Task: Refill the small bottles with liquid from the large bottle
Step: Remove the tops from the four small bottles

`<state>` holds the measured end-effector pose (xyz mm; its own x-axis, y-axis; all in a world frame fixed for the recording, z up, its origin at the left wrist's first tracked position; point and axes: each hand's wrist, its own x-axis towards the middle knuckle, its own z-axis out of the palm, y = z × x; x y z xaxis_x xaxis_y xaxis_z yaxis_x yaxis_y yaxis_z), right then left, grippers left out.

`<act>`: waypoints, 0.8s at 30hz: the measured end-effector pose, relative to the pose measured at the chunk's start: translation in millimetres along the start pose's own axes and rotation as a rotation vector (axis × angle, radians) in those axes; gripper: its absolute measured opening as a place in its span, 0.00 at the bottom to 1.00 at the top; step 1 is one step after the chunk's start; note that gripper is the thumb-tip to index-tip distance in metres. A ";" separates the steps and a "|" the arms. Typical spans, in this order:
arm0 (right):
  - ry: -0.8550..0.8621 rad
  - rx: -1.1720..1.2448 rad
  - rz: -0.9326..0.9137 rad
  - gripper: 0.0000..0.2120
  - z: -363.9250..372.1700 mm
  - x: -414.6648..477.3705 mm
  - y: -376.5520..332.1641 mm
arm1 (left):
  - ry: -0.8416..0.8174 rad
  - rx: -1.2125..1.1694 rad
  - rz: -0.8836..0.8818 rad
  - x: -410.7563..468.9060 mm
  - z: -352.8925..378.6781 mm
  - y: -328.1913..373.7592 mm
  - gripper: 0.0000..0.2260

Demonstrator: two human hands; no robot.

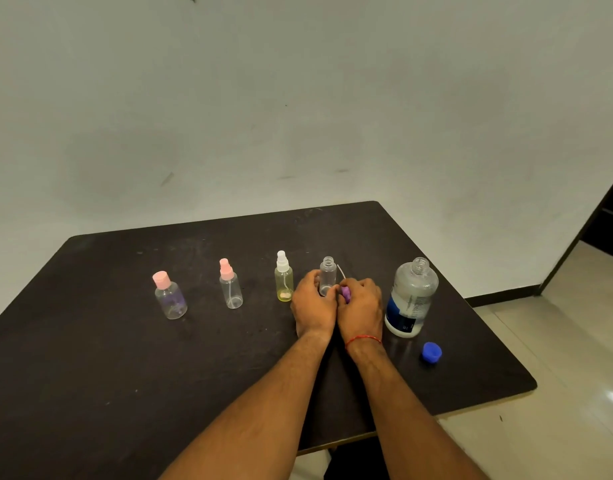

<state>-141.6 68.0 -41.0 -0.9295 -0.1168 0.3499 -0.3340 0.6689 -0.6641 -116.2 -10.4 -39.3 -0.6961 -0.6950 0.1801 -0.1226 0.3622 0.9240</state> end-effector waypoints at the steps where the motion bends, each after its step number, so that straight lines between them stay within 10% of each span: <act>1: -0.001 -0.006 0.000 0.04 0.1 -0.2 -0.1 | 0.009 0.000 0.003 -0.9 -0.3 -0.2 0.10; 24: 0.073 -0.027 -0.111 0.11 -3.1 -5.7 -6.7 | 0.186 -0.038 0.100 -30.1 -80.7 -31.0 0.20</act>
<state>-133.6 66.5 -36.5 -0.8731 -0.1382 0.4675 -0.4286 0.6747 -0.6009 -34.3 -50.8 -46.2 -0.5604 -0.7607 0.3274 -0.0301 0.4138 0.9099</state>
